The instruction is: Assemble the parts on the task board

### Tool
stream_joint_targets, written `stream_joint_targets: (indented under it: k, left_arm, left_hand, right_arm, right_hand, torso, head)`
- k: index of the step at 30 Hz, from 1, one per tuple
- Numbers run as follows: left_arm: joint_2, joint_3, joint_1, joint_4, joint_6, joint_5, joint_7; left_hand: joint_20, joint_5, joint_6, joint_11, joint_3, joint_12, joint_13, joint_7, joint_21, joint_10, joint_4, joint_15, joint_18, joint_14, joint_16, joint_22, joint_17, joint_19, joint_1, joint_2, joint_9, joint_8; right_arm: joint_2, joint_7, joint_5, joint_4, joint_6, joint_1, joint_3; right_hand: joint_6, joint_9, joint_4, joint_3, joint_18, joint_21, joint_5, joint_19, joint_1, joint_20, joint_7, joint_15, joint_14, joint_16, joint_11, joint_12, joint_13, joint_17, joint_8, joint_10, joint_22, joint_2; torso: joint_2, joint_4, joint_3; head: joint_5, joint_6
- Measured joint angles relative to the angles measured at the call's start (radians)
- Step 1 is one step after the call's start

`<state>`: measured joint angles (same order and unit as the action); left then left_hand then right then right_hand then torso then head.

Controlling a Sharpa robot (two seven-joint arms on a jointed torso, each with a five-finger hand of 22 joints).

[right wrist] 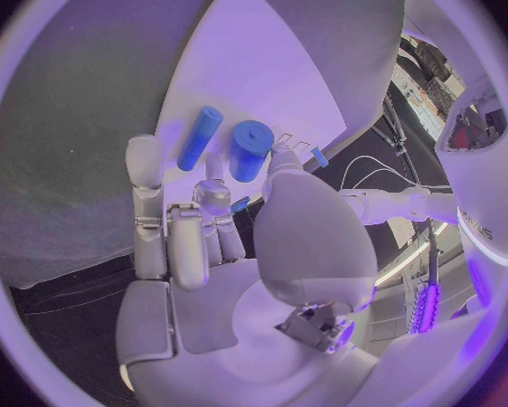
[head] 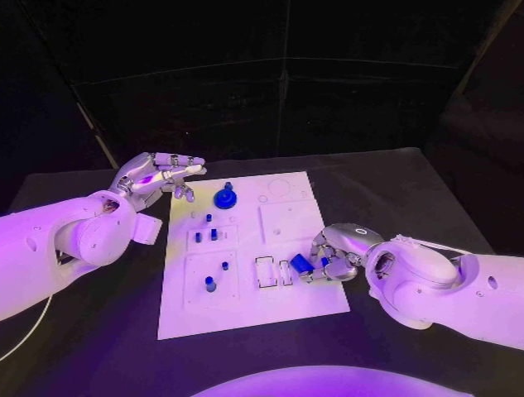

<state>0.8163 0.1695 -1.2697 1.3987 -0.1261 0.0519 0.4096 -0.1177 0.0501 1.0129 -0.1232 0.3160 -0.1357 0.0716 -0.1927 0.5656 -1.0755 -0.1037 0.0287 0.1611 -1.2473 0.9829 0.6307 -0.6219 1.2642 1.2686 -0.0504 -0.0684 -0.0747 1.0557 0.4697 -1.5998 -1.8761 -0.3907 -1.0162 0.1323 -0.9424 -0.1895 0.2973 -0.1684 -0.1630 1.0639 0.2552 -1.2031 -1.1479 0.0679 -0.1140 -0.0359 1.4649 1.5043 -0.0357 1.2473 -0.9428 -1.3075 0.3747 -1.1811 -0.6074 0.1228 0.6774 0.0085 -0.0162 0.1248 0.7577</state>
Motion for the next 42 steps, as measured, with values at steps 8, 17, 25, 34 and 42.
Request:
stream_joint_targets:
  k: [8,17,25,34,42]
  left_arm:
    - [0.001,0.0,0.0,0.001,0.0,0.0,0.0]
    - [0.002,0.001,0.0,0.0,0.001,0.0,0.0]
    - [0.001,0.002,0.0,-0.001,0.003,0.0,-0.001]
    - [0.001,0.002,0.0,-0.001,0.004,0.0,-0.001]
    - [0.0,0.003,0.0,-0.001,0.004,0.0,-0.001]
  left_hand:
    - [0.0,0.0,0.0,0.0,0.0,0.0,0.0,0.0,0.0,0.0,0.0,0.0,0.0,0.0,0.0,0.0,0.001,0.0,0.0,0.0,0.0,0.0]
    - [0.0,0.0,0.0,0.0,0.0,0.0,0.0,0.0,0.0,0.0,0.0,0.0,0.0,0.0,0.0,0.0,0.001,0.0,0.0,0.0,0.0,0.0]
    - [0.0,0.0,0.0,0.0,0.0,0.0,0.0,0.0,0.0,0.0,0.0,0.0,0.0,0.0,0.0,0.0,0.001,0.0,0.0,0.0,0.0,0.0]
    - [0.0,0.0,0.0,0.0,0.0,0.0,0.0,0.0,0.0,0.0,0.0,0.0,0.0,0.0,0.0,0.0,0.001,0.0,0.0,0.0,0.0,0.0]
    - [0.0,0.0,0.0,0.004,-0.004,0.0,0.001,0.0,0.0,0.004,0.004,0.0,0.0,0.0,0.0,-0.001,0.002,0.0,0.0,0.0,0.0,0.0]
  right_arm:
    - [-0.019,0.008,-0.005,0.019,0.0,0.001,-0.004]
    - [-0.028,0.018,-0.012,0.015,-0.015,0.01,-0.006]
    - [-0.021,0.021,-0.012,-0.002,-0.039,0.017,-0.002]
    - [-0.008,0.001,0.034,-0.032,-0.102,0.022,0.002]
    - [-0.011,-0.047,0.098,-0.055,-0.171,0.021,0.001]
  right_hand:
    - [-0.001,-0.009,-0.01,0.016,0.0,0.005,0.028,0.0,-0.034,0.0,0.006,0.0,0.0,0.0,0.004,0.004,-0.013,0.0,0.02,-0.004,-0.009,-0.048]
    - [0.0,-0.009,-0.026,0.031,0.0,0.012,0.134,-0.004,-0.126,-0.004,0.007,0.0,0.0,0.004,0.008,0.01,-0.04,0.0,0.032,-0.023,-0.021,-0.088]
    - [-0.01,-0.009,-0.036,0.041,0.0,0.024,0.205,-0.017,-0.166,-0.01,0.019,-0.007,0.0,0.015,0.014,0.016,-0.065,0.0,0.038,-0.037,-0.044,-0.108]
    - [-0.016,-0.01,-0.024,0.03,0.0,0.028,0.227,-0.018,-0.17,-0.011,0.019,-0.007,0.0,0.015,0.013,0.022,-0.079,-0.001,0.04,-0.049,-0.051,-0.111]
    - [-0.024,-0.011,-0.014,0.025,0.0,0.032,0.231,-0.018,-0.16,-0.011,0.02,-0.007,0.0,0.018,0.016,0.023,-0.084,-0.001,0.04,-0.059,-0.053,-0.121]
  torso:
    - [0.0,0.0009,-0.0001]
    - [-0.001,0.0006,-0.0002]
    - [-0.001,-0.0011,-0.0009]
    - [-0.001,0.0,-0.0015]
    - [-0.002,0.0006,-0.0018]
  head:
    - [-0.005,0.002]
    - [-0.007,0.004]
    - [-0.008,0.005]
    - [-0.017,0.003]
    - [-0.022,0.004]
